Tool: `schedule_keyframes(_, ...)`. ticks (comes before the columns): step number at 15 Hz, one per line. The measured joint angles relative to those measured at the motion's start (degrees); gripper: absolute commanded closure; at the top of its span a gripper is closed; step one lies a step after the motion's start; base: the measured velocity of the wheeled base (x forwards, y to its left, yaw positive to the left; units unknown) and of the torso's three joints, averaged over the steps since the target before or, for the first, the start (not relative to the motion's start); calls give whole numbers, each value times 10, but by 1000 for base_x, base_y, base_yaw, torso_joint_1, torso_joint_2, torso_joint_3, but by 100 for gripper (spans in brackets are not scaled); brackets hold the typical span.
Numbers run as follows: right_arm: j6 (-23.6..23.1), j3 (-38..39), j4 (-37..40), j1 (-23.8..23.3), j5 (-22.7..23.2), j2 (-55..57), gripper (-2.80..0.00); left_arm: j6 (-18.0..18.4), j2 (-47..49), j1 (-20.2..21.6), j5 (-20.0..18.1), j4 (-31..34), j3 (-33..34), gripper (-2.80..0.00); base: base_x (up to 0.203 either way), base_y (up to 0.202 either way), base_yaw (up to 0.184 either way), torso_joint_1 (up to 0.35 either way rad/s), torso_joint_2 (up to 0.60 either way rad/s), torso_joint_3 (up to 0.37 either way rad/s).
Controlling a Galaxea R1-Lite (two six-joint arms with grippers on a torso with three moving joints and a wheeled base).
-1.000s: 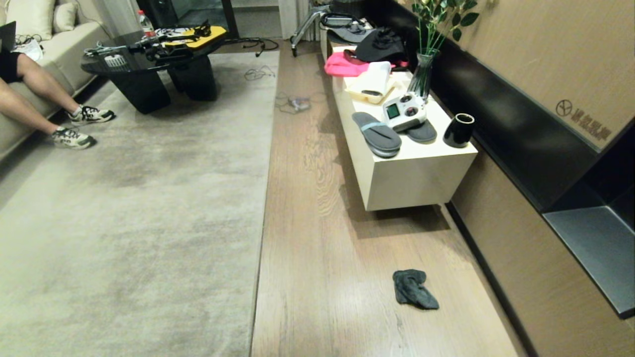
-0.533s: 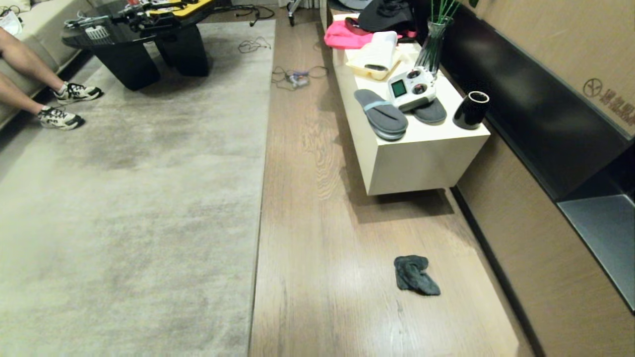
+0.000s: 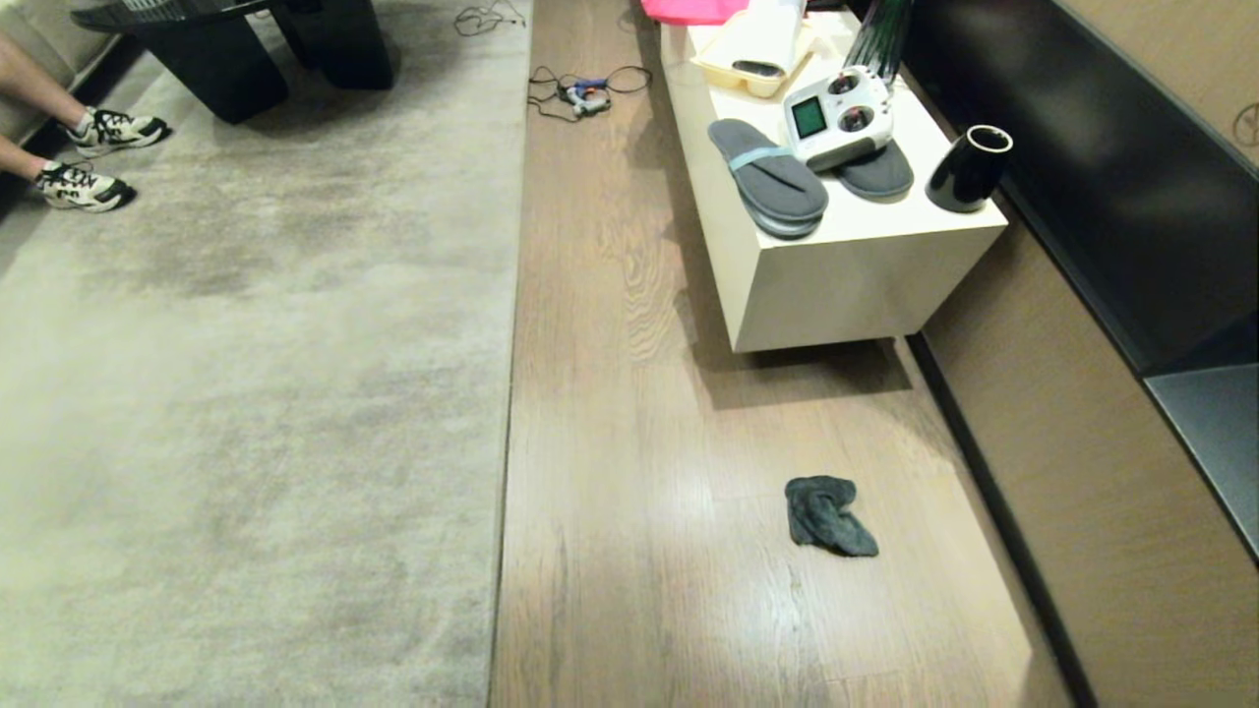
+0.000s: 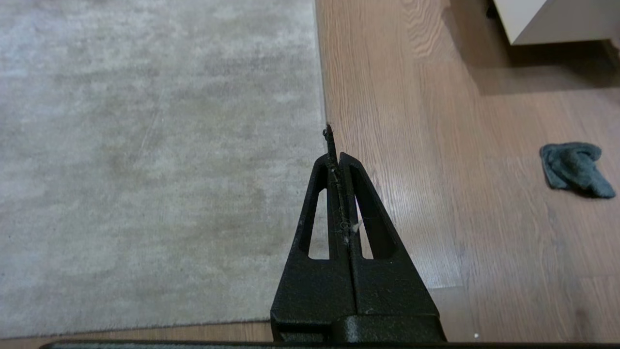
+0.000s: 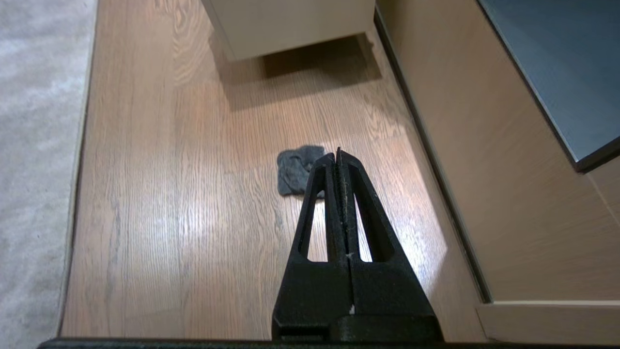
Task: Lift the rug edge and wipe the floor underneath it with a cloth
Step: Pick up the rag
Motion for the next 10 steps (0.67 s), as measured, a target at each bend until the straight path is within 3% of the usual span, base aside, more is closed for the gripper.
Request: schedule_keyframes(10, 0, 0, 0, 0, 0, 0, 0, 0, 0, 0, 1, 0, 0, 0, 0, 0, 0, 4, 3, -197)
